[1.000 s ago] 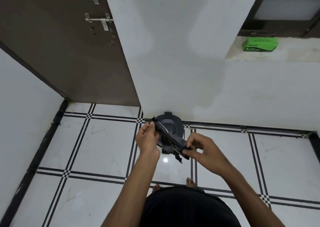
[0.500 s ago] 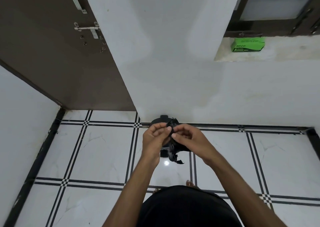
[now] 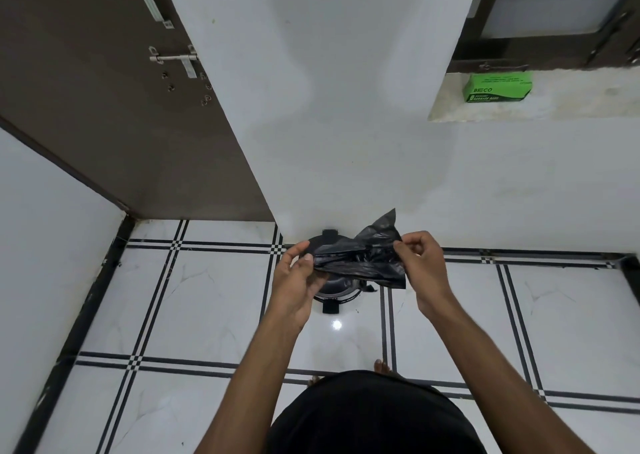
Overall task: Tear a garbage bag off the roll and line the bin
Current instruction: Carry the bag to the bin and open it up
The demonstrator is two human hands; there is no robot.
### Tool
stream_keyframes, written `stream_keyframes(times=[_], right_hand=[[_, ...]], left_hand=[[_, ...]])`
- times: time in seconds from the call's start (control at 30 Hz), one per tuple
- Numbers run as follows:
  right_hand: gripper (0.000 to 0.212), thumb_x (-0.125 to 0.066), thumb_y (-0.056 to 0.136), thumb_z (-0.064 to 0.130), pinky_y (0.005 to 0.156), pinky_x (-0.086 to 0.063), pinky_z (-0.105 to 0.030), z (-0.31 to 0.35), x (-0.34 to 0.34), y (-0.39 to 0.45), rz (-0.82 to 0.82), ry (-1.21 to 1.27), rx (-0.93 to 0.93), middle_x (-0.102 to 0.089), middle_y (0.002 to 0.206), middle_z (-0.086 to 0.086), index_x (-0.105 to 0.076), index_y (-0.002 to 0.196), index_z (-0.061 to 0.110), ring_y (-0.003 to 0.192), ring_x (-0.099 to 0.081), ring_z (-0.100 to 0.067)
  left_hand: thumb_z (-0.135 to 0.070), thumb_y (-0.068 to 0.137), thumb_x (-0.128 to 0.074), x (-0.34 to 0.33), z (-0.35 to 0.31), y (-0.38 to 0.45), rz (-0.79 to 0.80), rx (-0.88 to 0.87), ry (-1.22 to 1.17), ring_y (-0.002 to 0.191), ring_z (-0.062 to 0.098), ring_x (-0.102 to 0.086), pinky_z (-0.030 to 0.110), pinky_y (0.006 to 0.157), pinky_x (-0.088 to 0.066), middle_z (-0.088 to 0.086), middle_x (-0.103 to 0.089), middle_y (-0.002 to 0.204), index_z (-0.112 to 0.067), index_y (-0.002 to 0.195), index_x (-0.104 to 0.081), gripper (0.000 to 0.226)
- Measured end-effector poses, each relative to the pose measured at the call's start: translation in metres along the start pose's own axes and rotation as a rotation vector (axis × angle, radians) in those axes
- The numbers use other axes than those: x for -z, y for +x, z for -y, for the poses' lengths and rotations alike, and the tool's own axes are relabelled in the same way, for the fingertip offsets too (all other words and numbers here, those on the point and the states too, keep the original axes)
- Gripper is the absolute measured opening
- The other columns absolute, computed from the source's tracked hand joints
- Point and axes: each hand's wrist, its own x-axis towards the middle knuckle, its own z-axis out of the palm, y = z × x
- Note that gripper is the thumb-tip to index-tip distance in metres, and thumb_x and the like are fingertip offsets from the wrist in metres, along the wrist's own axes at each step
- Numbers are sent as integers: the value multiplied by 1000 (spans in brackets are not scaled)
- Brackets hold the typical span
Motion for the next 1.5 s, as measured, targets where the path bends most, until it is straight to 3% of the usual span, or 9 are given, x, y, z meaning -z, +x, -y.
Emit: stream_keyframes(times=[0.23,0.47,0.53,0.77,1.0,1.13,1.23,1.43,1.5], right_hand=[[16,-56,95,8,68,-54,-31,8,-6,9,-76,137,-29,-58,86,-6,-52,95,23,73,-56,-17],[15,-57,96,14,65,-48,-37,16,-6,19,-113,111,31,-57,86,-10,-52,95,28,68,-53,-19],[14,-59,95,19,73,-48,-39,16,-8,21,-108,89,32,-57,87,-9,-54,94,32,75,-54,-20],[21,-71,87,16,81,-46,-22,19,-17,6,-9,66,164,-37,71,2,-59,103,20,67,-44,-13],[59,-87,63,45,75,-44,-11,21,-9,-6,302,-468,400,-48,97,13,-56,113,39,89,-53,-2],[47,-80,71,17,68,-40,-9,11,13,9,213,-649,435,-49,95,10,-56,108,31,86,-54,-3],[55,-53,65,-13,56,-35,-20,6,23,25,129,-751,364,-49,85,3,-56,105,26,75,-50,-18],[33,-45,76,-10,53,-35,-19,7,44,62,-109,-646,113,-62,84,-3,-63,92,12,77,-55,-23],[29,-47,77,-7,52,-37,-23,3,49,68,-78,-731,100,-62,85,-3,-63,91,13,76,-56,-23]], left_hand=[[0,102,-40,-16,-2,-5,98,104,-55,80,18,-67,28,59,-58,8,-67,96,-14,118,-58,28],[-42,84,-72,-5,9,-3,237,-377,1065,81,-3,-64,13,68,-48,-17,-68,85,-31,97,-70,17],[-40,87,-69,-8,11,-2,204,-458,1147,74,-2,-63,16,64,-47,-13,-69,78,-29,87,-72,11],[-42,95,-52,-8,6,14,-71,-307,683,85,28,-70,46,85,-55,17,-72,91,-10,86,-69,38],[-27,100,-51,-8,-26,25,-287,-282,311,78,19,-62,34,77,-54,5,-68,83,-9,79,-67,31],[-22,98,-57,12,-53,27,-370,-283,136,70,17,-61,25,64,-55,4,-65,77,-13,75,-65,26],[-31,94,-62,28,-55,27,-334,-410,429,70,16,-57,31,67,-51,7,-63,72,-6,75,-65,32],[-52,67,-82,49,-48,19,-104,-553,1310,63,6,-59,26,57,-43,-7,-64,64,-23,70,-63,35],[-39,73,-77,52,-43,20,-149,-567,1520,68,11,-61,27,54,-39,-11,-60,64,-27,73,-62,20]])
